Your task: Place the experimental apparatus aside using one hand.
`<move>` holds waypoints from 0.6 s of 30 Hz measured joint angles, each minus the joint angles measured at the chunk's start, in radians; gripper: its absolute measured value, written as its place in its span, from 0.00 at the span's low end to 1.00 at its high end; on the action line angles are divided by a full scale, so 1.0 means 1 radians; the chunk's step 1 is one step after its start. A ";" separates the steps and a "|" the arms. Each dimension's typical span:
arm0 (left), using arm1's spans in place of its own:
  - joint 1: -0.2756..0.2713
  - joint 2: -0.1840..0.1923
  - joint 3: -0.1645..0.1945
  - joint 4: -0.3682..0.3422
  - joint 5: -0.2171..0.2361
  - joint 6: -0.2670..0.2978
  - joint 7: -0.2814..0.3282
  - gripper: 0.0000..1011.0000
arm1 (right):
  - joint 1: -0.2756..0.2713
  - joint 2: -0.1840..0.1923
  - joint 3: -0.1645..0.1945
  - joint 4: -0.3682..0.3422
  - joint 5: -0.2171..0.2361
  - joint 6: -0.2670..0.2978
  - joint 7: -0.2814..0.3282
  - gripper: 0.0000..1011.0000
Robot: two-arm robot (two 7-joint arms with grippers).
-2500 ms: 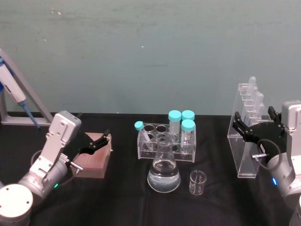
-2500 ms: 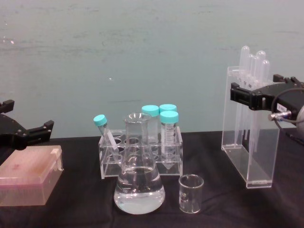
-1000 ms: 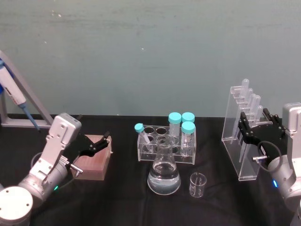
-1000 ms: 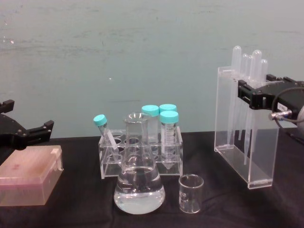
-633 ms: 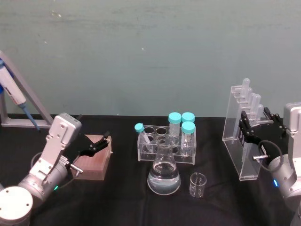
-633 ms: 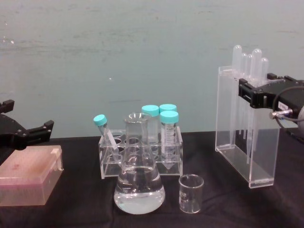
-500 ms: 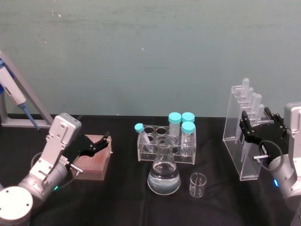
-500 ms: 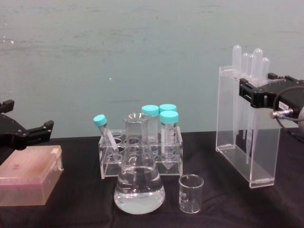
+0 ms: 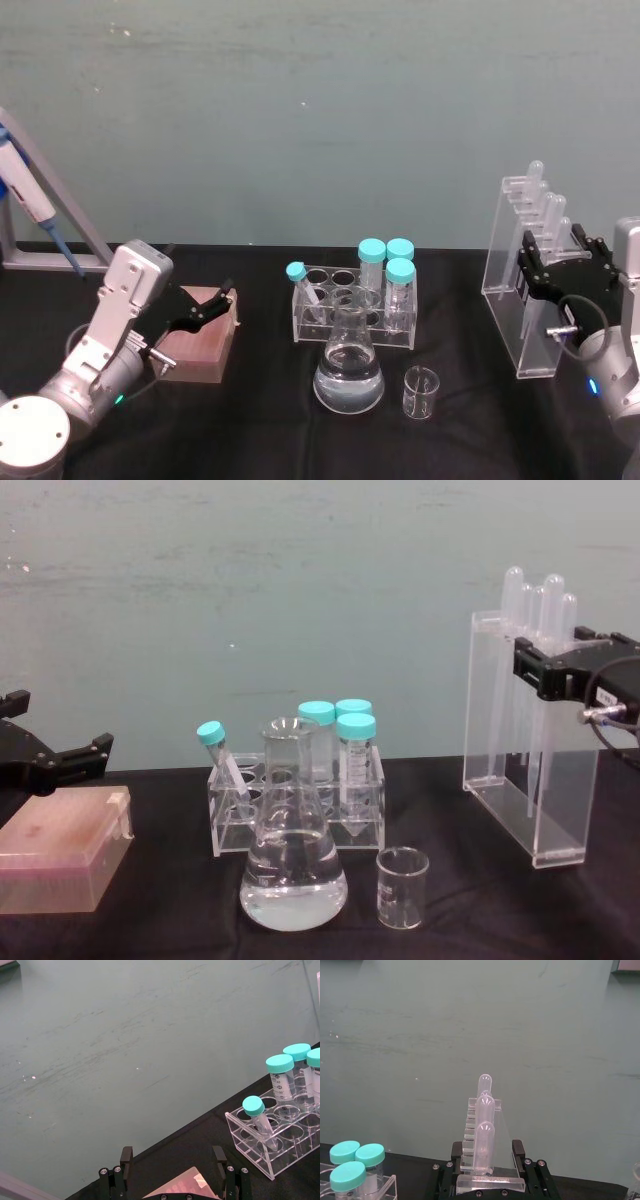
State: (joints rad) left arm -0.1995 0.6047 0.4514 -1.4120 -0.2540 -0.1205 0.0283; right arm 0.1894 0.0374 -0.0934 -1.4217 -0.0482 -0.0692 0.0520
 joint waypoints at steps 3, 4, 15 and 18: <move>0.000 0.000 0.000 0.000 0.000 0.000 0.000 0.99 | 0.000 0.000 0.003 0.000 -0.005 -0.006 -0.005 0.60; 0.000 0.000 0.000 0.000 0.000 0.000 0.000 0.99 | 0.000 0.000 0.003 0.000 -0.005 -0.006 -0.005 0.60; 0.000 0.000 0.000 0.000 0.000 0.000 0.000 0.99 | 0.002 0.006 0.027 0.001 -0.019 -0.021 -0.020 0.60; 0.000 0.000 0.000 0.000 0.000 0.000 0.000 0.99 | 0.004 0.008 0.037 0.003 -0.020 -0.021 -0.025 0.60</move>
State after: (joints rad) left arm -0.1995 0.6047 0.4514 -1.4120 -0.2539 -0.1205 0.0283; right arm 0.1934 0.0459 -0.0567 -1.4189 -0.0686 -0.0907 0.0272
